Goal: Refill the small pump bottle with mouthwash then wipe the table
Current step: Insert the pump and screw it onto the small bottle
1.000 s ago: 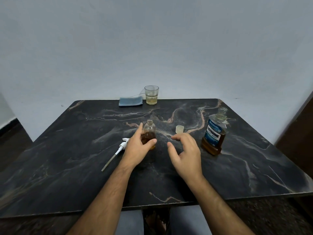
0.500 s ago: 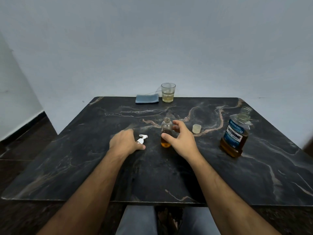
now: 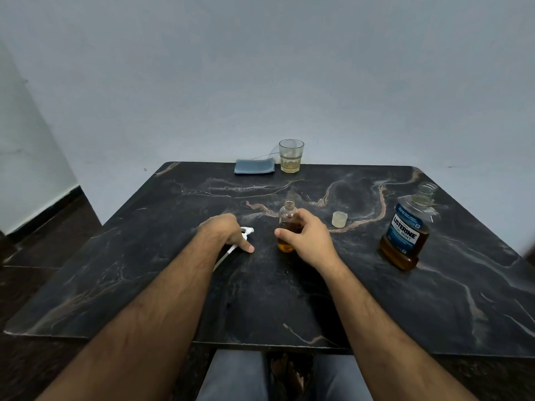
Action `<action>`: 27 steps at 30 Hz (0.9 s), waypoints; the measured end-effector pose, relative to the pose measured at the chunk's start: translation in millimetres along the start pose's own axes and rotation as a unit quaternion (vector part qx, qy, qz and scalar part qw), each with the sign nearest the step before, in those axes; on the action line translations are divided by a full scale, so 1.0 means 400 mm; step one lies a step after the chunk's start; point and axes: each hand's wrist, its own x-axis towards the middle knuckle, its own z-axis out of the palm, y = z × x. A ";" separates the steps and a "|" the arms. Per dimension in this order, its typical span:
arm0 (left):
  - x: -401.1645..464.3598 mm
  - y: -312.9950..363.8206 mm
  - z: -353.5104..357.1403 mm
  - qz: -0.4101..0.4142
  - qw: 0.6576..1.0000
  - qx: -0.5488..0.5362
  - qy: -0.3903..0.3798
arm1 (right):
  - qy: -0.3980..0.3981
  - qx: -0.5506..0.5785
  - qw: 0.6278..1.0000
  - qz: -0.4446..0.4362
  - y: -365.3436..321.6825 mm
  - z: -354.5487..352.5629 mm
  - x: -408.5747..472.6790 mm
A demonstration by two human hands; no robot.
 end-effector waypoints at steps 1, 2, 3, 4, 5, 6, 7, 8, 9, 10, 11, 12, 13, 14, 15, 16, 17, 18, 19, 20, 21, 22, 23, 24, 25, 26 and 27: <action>0.001 0.002 0.001 -0.001 1.000 -0.003 0.003 | 0.000 0.001 1.000 0.000 0.001 -0.001 -0.001; -0.001 0.003 0.001 0.000 1.000 -0.011 0.009 | 0.000 0.003 1.000 0.000 0.003 -0.002 -0.003; -0.001 0.004 0.000 0.002 1.000 -0.021 0.017 | 0.000 0.004 1.000 0.000 0.004 -0.004 -0.004; -0.002 0.005 -0.001 0.006 0.999 -0.033 0.029 | -0.001 0.005 1.000 -0.001 0.006 -0.005 -0.007; -0.004 0.007 -0.003 0.012 0.998 -0.049 0.042 | -0.001 0.008 1.000 -0.003 0.008 -0.005 -0.010; -0.009 0.012 -0.007 0.021 0.996 -0.068 0.055 | 0.002 0.012 1.000 -0.005 0.011 -0.005 -0.013; -0.015 0.018 -0.015 0.036 0.993 -0.085 0.067 | 0.006 0.015 1.000 -0.008 0.013 -0.005 -0.017; -0.023 0.026 -0.025 0.055 0.990 -0.104 0.078 | 0.011 0.017 1.000 -0.013 0.015 -0.003 -0.021; -0.033 0.034 -0.038 0.079 0.985 -0.126 0.088 | 0.016 0.018 1.000 -0.018 0.018 0.000 -0.024; -0.043 0.041 -0.053 0.107 0.977 -0.158 0.095 | 0.021 0.018 0.999 -0.023 0.021 0.002 -0.027; -0.055 0.051 -0.070 0.135 0.965 -0.199 0.102 | 0.026 0.016 0.999 -0.028 0.023 0.005 -0.028; -0.068 0.061 -0.087 0.160 0.950 -0.245 0.111 | 0.029 0.016 0.999 -0.030 0.025 0.006 -0.030; -0.080 0.070 -0.104 0.182 0.932 -0.290 0.120 | 0.032 0.018 0.999 -0.032 0.026 0.008 -0.030; -0.090 0.081 -0.120 0.201 0.912 -0.334 0.128 | 0.033 0.021 0.999 -0.034 0.027 0.010 -0.031; -0.101 0.092 -0.134 0.218 0.889 -0.380 0.135 | 0.034 0.022 0.998 -0.037 0.027 0.012 -0.031; -0.112 0.102 -0.147 0.233 0.863 -0.426 0.141 | 0.035 0.022 0.998 -0.041 0.028 0.012 -0.031; -0.124 0.113 -0.158 0.246 0.836 -0.467 0.149 | 0.035 0.022 0.998 -0.046 0.028 0.012 -0.032; -0.136 0.124 -0.168 0.256 0.811 -0.502 0.158 | 0.035 0.022 0.998 -0.050 0.028 0.013 -0.033; -0.146 0.134 -0.176 0.265 0.787 -0.531 0.166 | 0.035 0.020 0.998 -0.054 0.029 0.012 -0.034; -0.154 0.142 -0.182 0.270 0.768 -0.557 0.167 | 0.035 0.019 0.998 -0.057 0.030 0.012 -0.036; -0.163 0.150 -0.186 0.274 0.751 -0.578 0.163 | 0.035 0.020 0.997 -0.059 0.031 0.011 -0.038; -0.172 0.157 -0.190 0.276 0.738 -0.596 0.156 | 0.035 0.022 0.997 -0.059 0.031 0.010 -0.040; -0.179 0.163 -0.191 0.276 0.727 -0.611 0.147 | 0.033 0.023 0.997 -0.060 0.032 0.009 -0.041; -0.184 0.168 -0.191 0.276 0.717 -0.624 0.140 | 0.032 0.024 0.997 -0.060 0.032 0.009 -0.042; -0.187 0.172 -0.190 0.275 0.707 -0.638 0.135 | 0.030 0.023 0.997 -0.060 0.032 0.009 -0.043; -0.189 0.175 -0.189 0.273 0.696 -0.651 0.131 | 0.029 0.022 0.997 -0.061 0.033 0.008 -0.044; -0.191 0.180 -0.186 0.271 0.686 -0.663 0.126 | 0.027 0.022 0.998 -0.061 0.032 0.008 -0.045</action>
